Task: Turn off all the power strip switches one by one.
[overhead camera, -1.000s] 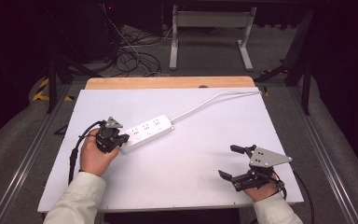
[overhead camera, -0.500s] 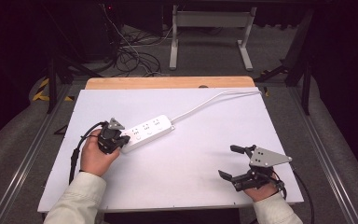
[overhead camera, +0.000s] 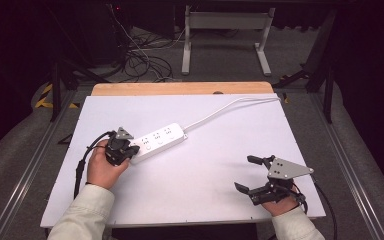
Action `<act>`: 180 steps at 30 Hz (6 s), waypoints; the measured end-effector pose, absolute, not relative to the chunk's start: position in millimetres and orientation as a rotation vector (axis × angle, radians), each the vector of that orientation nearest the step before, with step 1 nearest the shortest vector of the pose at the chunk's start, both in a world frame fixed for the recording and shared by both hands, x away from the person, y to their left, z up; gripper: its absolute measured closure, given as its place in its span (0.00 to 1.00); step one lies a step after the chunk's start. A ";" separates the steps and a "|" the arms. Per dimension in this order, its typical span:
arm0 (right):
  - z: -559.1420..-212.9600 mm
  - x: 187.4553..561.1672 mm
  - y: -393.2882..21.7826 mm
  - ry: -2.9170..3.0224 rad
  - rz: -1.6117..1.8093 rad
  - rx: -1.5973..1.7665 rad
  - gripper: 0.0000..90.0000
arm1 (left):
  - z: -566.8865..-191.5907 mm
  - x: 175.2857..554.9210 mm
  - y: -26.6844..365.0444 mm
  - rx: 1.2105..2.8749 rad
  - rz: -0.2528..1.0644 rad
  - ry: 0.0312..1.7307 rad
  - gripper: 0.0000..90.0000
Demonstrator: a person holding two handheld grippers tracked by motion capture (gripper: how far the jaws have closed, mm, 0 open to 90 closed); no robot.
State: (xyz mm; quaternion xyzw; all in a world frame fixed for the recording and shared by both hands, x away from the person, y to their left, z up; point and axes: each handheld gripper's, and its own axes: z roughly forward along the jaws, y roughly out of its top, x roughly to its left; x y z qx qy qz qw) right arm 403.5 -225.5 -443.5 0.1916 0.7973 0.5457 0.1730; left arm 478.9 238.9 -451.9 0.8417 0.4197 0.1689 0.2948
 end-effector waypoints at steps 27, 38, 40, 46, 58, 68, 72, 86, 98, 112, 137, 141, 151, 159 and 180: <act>-443.6 401.4 -224.5 2.267 1.543 0.540 0.08 | -453.2 475.9 236.4 2.229 0.467 1.150 1.00; -444.0 401.2 -223.8 2.270 1.539 0.540 0.08 | -450.0 471.8 229.6 2.233 0.549 1.156 1.00; -443.9 401.6 -224.1 2.266 1.540 0.535 0.08 | -449.3 472.6 228.1 2.232 0.565 1.153 1.00; -445.0 403.1 -224.5 2.272 1.542 0.548 0.08 | -437.7 476.5 233.0 2.140 0.516 1.136 1.00; -445.3 403.1 -224.3 2.274 1.543 0.546 0.08 | -437.0 484.0 218.7 2.130 0.500 1.085 1.00; -445.6 403.5 -225.1 2.274 1.548 0.546 0.08 | -449.4 493.3 210.0 2.145 0.471 1.098 1.00; -445.3 403.3 -225.1 2.272 1.547 0.543 0.08 | -452.6 494.5 207.4 2.161 0.479 1.105 1.00; -445.5 403.3 -225.1 2.277 1.546 0.545 0.08 | -454.2 494.7 206.4 2.174 0.488 1.104 1.00; -445.2 402.9 -225.1 2.275 1.544 0.538 0.08 | -455.5 494.1 205.6 2.196 0.530 1.114 1.00; -445.4 403.1 -224.8 2.279 1.542 0.541 0.08 | -456.7 494.0 203.4 2.201 0.533 1.104 1.00; -445.6 402.1 -225.2 2.279 1.547 0.543 0.08 | -457.6 491.8 198.8 2.192 0.532 1.114 1.00; -445.4 401.9 -225.2 2.278 1.545 0.544 0.08 | -457.7 490.7 198.7 2.193 0.535 1.113 1.00; -445.3 401.4 -225.4 2.279 1.546 0.544 0.08 | -453.4 488.5 196.4 2.174 0.608 1.103 1.00; -446.0 404.3 -226.5 2.277 1.554 0.544 0.08 | -441.3 489.0 200.1 2.128 0.543 1.108 1.00; -447.5 404.4 -225.7 2.287 1.550 0.554 0.08 | -433.7 505.6 180.5 2.084 0.468 1.024 1.00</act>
